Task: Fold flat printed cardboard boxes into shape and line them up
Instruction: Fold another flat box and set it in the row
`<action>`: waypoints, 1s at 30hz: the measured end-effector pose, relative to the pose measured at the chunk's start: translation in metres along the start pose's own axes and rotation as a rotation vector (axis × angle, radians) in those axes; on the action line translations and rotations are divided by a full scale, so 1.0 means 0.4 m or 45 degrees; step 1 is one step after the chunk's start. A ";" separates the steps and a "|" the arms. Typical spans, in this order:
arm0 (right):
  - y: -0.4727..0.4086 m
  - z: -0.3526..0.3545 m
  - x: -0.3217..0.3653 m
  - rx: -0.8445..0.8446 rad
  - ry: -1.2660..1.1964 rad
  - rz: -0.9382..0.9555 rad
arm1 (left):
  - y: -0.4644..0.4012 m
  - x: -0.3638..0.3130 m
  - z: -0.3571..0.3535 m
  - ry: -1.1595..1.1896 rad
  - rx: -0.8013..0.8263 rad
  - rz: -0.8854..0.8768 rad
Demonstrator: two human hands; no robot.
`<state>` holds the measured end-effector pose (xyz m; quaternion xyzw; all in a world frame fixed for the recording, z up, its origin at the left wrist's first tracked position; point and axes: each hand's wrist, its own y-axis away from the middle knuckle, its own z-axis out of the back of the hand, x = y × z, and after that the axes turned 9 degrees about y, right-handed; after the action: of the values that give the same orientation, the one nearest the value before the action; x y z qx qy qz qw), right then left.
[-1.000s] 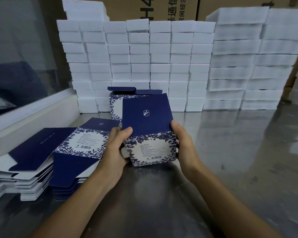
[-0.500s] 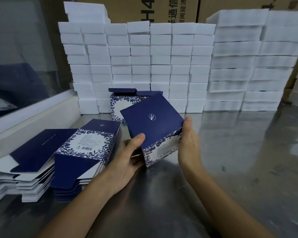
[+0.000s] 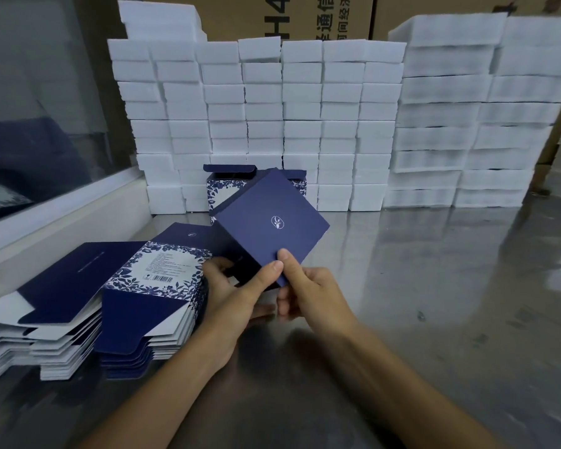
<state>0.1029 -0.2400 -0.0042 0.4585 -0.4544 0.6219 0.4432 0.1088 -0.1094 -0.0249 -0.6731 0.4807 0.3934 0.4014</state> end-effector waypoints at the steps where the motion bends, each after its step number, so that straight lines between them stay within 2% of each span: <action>1: -0.001 0.000 0.002 -0.012 -0.049 0.012 | 0.000 -0.001 0.001 -0.003 0.008 0.020; 10: 0.005 -0.003 0.021 0.048 -0.054 0.057 | -0.015 -0.011 0.018 0.030 0.071 0.142; 18: -0.005 0.022 -0.003 -0.297 -0.057 0.046 | 0.000 -0.013 0.014 -0.142 0.152 0.061; 26: -0.014 0.038 0.003 -0.104 -0.123 0.057 | -0.004 -0.033 0.025 -0.149 0.188 0.121; 30: -0.013 0.033 0.003 -0.140 -0.125 0.034 | -0.008 -0.042 0.030 -0.117 0.226 0.173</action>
<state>0.1098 -0.2515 0.0000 0.4573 -0.5150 0.5788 0.4367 0.1062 -0.0920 -0.0134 -0.5822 0.5391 0.4059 0.4535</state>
